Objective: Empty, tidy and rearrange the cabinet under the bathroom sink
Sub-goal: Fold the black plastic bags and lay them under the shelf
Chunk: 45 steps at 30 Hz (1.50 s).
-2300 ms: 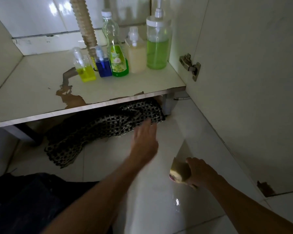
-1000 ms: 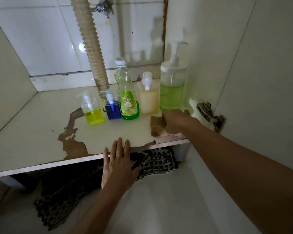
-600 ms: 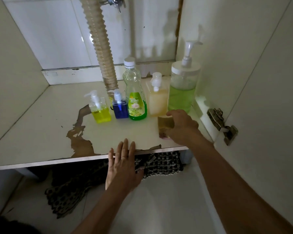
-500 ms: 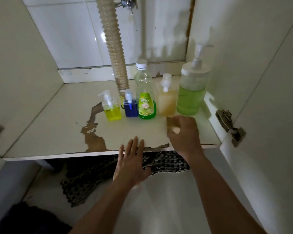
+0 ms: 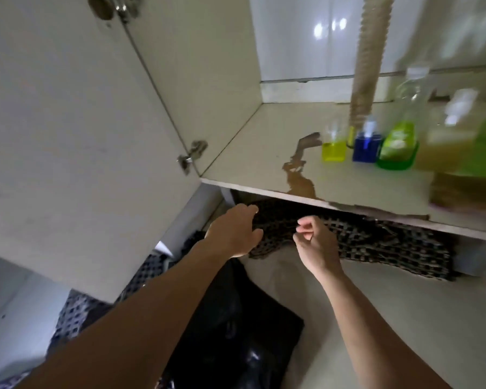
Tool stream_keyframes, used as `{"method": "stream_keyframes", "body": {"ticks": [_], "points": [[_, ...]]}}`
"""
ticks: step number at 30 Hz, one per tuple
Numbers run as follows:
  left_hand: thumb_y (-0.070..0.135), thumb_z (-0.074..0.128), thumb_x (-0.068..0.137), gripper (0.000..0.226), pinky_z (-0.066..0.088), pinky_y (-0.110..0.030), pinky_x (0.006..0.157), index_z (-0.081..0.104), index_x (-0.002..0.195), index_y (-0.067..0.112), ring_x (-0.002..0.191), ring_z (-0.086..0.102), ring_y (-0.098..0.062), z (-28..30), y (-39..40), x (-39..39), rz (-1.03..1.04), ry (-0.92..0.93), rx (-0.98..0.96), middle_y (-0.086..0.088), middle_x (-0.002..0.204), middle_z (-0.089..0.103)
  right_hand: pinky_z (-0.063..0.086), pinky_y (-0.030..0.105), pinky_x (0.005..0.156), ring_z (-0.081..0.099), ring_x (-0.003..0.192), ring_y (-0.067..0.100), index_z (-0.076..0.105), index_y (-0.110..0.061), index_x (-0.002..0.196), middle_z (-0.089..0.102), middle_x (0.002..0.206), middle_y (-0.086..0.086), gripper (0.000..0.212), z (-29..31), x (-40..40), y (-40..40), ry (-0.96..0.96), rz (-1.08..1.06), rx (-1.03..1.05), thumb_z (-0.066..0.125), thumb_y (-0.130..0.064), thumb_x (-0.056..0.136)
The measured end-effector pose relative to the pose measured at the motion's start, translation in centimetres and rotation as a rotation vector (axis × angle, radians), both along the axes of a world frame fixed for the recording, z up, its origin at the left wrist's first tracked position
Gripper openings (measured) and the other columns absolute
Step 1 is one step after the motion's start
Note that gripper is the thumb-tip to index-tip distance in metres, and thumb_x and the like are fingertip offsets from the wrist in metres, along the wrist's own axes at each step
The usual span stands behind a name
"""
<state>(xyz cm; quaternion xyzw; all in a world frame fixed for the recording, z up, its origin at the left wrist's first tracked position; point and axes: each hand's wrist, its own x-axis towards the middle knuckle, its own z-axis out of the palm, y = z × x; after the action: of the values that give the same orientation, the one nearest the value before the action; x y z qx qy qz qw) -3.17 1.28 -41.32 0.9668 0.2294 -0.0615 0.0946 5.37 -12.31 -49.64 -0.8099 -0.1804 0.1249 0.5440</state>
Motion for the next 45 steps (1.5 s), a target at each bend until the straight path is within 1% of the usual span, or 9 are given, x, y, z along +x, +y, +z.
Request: {"method": "stream_keyframes", "body": {"ticks": [7,13,21,28,31,33,35,40,45], "points": [[0.033,0.052,0.091,0.046,0.046,-0.039,0.095,0.044,0.133,0.018,0.122,0.051,-0.03,-7.0,5.1,-7.4,0.043,0.123,-0.059,-0.007,0.137,0.049,0.043,0.023,0.081,0.057,0.098,0.016,0.059,-0.016,0.115,0.061,0.115,0.003,0.036,-6.6,-7.1,0.4,0.213,0.376,-0.657,0.064,-0.035,0.085],[0.022,0.053,0.091,0.033,0.046,-0.044,0.097,0.051,0.122,0.01,0.112,0.055,-0.032,-6.9,5.2,-7.1,0.045,0.024,-0.181,-0.012,0.127,0.053,0.047,0.023,0.083,0.062,0.1,0.016,0.06,-0.013,0.115,0.067,0.111,0.003,0.047,-4.8,-14.6,0.7,0.284,0.4,-0.757,0.064,-0.047,0.083],[0.027,0.062,0.085,0.057,0.036,-0.048,0.103,0.041,0.134,0.006,0.128,0.042,-0.033,-8.4,7.9,-11.3,0.314,0.217,-0.12,-0.013,0.138,0.042,0.035,0.032,0.109,0.042,0.134,0.026,0.033,-0.011,0.144,0.043,0.146,0.01,0.078,-6.5,-17.8,6.7,0.415,0.158,-0.522,0.064,-0.049,0.082],[0.019,0.075,0.081,0.055,0.049,-0.036,0.093,0.053,0.128,-0.001,0.113,0.06,-0.034,-6.4,10.8,-17.6,0.303,0.395,-0.427,-0.022,0.124,0.061,0.042,0.03,0.088,0.058,0.107,0.032,0.06,-0.003,0.102,0.064,0.107,0.014,0.026,-5.0,-20.7,8.5,0.107,0.109,-0.407,0.061,-0.024,0.088],[0.025,0.078,0.075,0.057,0.047,-0.032,0.085,0.056,0.122,0.003,0.111,0.059,-0.03,-4.2,10.5,-19.0,0.252,0.328,-0.313,-0.013,0.124,0.06,0.043,0.033,0.087,0.059,0.105,0.031,0.062,-0.001,0.11,0.064,0.105,0.016,0.031,-0.7,-19.6,7.9,0.093,0.176,-0.227,0.066,-0.018,0.085],[0.021,0.075,0.077,0.056,0.046,-0.032,0.086,0.053,0.125,0.003,0.115,0.055,-0.029,-2.8,10.3,-19.3,0.203,0.23,-0.252,-0.01,0.127,0.056,0.044,0.028,0.069,0.06,0.08,0.02,0.065,-0.017,0.085,0.065,0.08,0.001,0.009,2.2,-18.2,7.3,0.092,0.244,-0.099,0.068,-0.01,0.08],[0.013,0.074,0.074,0.067,0.046,-0.034,0.088,0.043,0.134,0.008,0.117,0.052,-0.03,-2.0,10.1,-19.2,0.204,0.097,-0.311,-0.01,0.132,0.051,0.036,0.029,0.059,0.05,0.061,0.015,0.058,-0.015,0.066,0.057,0.061,-0.001,0.02,5.1,-16.8,6.2,0.102,0.234,-0.012,0.068,0.001,0.073],[-0.006,0.074,0.073,0.087,0.045,-0.025,0.076,0.028,0.144,0.013,0.109,0.05,-0.018,1.1,7.2,-18.2,0.195,-0.314,-0.74,-0.003,0.132,0.049,0.047,0.038,0.079,0.062,0.083,0.032,0.066,-0.008,0.086,0.068,0.09,0.019,0.027,13.4,-14.9,1.0,0.157,0.137,0.187,0.062,0.001,0.061],[0.025,0.08,0.075,0.078,0.037,-0.024,0.089,0.041,0.141,0.012,0.119,0.05,-0.021,4.3,2.5,-16.9,-0.053,-0.21,-0.73,-0.004,0.128,0.055,0.052,0.039,0.079,0.063,0.079,0.032,0.065,-0.01,0.091,0.066,0.085,0.018,0.033,19.8,-14.4,-5.6,0.115,-0.004,0.393,0.049,0.015,0.075]]}}
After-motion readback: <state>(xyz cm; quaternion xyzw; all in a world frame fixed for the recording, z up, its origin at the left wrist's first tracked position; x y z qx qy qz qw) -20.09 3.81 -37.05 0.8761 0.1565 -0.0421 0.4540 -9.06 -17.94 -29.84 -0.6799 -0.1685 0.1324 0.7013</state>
